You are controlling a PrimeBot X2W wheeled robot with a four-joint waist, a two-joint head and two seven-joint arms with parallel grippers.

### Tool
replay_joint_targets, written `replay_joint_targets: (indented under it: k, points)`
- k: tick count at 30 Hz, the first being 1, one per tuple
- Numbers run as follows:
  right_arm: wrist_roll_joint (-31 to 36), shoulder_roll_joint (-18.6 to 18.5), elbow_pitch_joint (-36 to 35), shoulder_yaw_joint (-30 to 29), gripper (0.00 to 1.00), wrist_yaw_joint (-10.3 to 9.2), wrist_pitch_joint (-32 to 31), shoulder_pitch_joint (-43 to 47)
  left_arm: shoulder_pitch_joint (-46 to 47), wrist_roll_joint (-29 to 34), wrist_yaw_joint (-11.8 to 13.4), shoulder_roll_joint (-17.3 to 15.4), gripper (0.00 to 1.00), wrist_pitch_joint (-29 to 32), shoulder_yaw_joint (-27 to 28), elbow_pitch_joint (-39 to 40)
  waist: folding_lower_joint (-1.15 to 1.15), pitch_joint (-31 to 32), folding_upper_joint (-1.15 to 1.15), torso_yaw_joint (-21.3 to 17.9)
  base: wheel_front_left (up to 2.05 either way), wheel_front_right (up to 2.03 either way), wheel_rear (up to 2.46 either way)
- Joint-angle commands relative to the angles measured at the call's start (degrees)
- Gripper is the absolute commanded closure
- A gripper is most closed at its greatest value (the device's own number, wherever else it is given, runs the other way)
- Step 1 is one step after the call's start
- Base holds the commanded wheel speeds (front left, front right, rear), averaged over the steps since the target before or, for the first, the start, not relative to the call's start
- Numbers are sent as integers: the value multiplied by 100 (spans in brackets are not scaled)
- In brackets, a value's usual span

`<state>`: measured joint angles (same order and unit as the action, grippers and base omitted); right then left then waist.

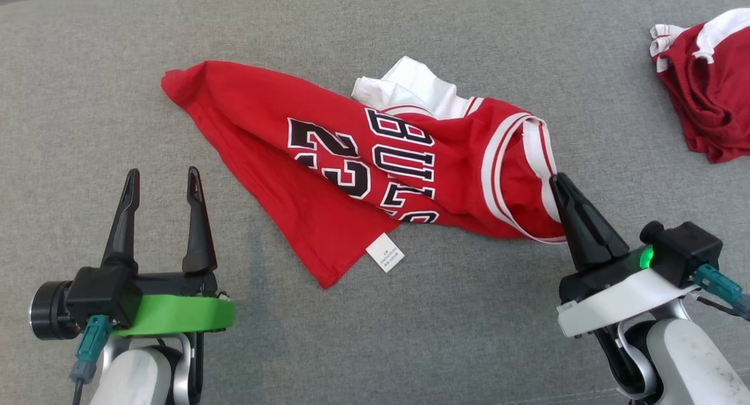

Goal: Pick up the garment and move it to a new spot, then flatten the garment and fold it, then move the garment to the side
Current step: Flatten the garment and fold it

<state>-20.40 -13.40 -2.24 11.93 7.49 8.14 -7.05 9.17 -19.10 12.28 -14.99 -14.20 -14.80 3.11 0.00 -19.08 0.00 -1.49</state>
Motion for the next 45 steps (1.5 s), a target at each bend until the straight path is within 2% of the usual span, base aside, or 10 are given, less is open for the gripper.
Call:
replay_joint_targets:
  k: [1,10,16,25,31,39,45]
  points:
    - [-1,-15,-204,-3,100,0,86,-98,70,-8,7,-19,0,-36,22,-15,0,36,0,-41,0,0,0]
    - [209,134,-1487,-388,100,0,10,85,93,21,31,-45,0,-51,-7,62,0,33,0,-78,0,0,0]
    - [240,169,-1645,-685,100,0,-116,-92,190,38,1,-35,0,-47,-55,88,0,-120,0,18,0,0,0]
    - [272,86,-2034,-732,100,0,-180,-715,313,78,-15,8,0,-66,-74,111,0,-346,0,185,0,0,0]
    - [119,-90,-1663,-816,100,0,-306,-1329,499,112,-70,112,0,-85,-164,119,0,-596,0,362,0,0,0]
    - [-70,-424,-808,-1031,100,1,-317,-2172,894,195,-239,288,0,-97,-306,56,0,-1182,0,705,0,0,0]
    - [-231,-767,90,-1253,100,0,-267,-2856,1127,287,-373,430,0,-103,-287,0,0,-1538,0,879,0,0,0]
